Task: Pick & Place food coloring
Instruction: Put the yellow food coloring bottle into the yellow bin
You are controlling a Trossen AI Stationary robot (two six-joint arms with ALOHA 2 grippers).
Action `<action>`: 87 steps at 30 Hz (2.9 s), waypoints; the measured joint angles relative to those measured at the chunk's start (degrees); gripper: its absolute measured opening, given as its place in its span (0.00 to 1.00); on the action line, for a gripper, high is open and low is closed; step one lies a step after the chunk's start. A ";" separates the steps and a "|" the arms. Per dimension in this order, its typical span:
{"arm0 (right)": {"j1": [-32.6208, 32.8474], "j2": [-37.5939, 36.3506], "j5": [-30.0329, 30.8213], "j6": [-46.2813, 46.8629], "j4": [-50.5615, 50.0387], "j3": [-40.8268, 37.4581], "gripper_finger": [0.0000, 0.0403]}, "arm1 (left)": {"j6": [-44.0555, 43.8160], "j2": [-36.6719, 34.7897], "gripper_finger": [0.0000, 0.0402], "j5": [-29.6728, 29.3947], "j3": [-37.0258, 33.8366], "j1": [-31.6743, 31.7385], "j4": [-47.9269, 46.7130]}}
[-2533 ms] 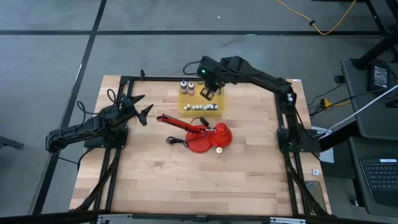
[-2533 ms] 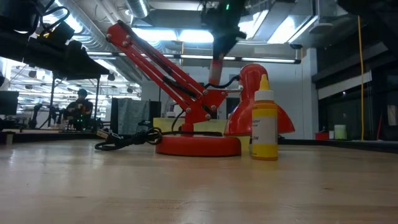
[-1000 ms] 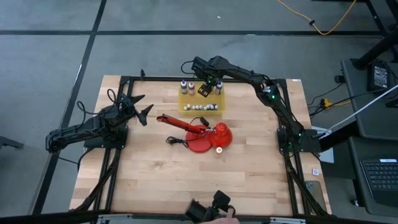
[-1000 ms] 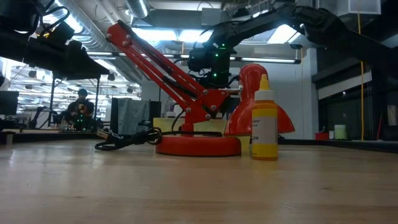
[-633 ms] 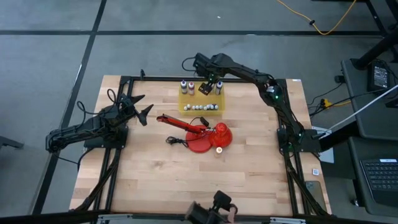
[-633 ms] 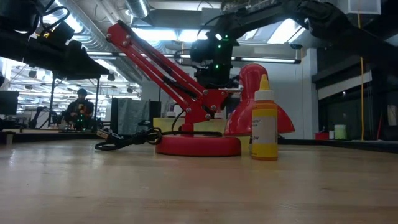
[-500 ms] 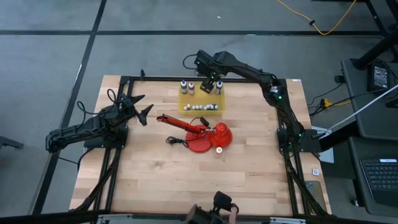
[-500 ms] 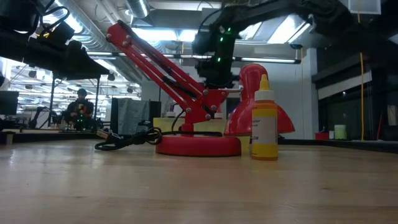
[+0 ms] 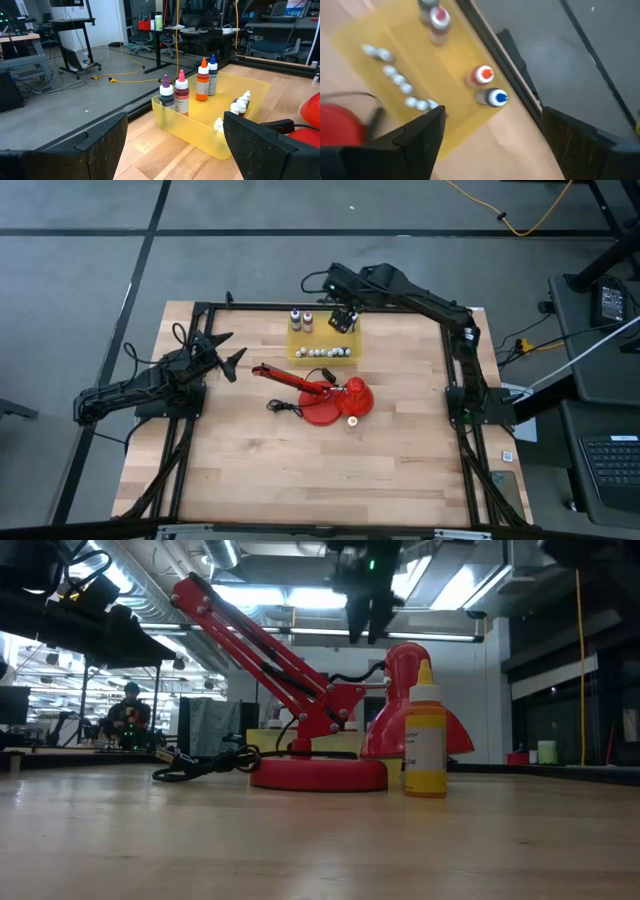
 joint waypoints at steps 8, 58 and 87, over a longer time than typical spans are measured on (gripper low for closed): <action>9.31 -6.88 5.65 17.45 -1.80 -2.06 0.81 | -0.01 0.01 0.79 0.00 0.01 0.00 0.00; 41.81 -3.21 -4.84 90.79 0.71 -22.69 0.81 | -0.01 0.01 0.79 0.00 0.01 0.00 0.00; 37.80 5.57 -7.50 89.40 4.80 -22.64 0.81 | -0.01 0.00 0.79 0.00 0.01 -0.01 0.00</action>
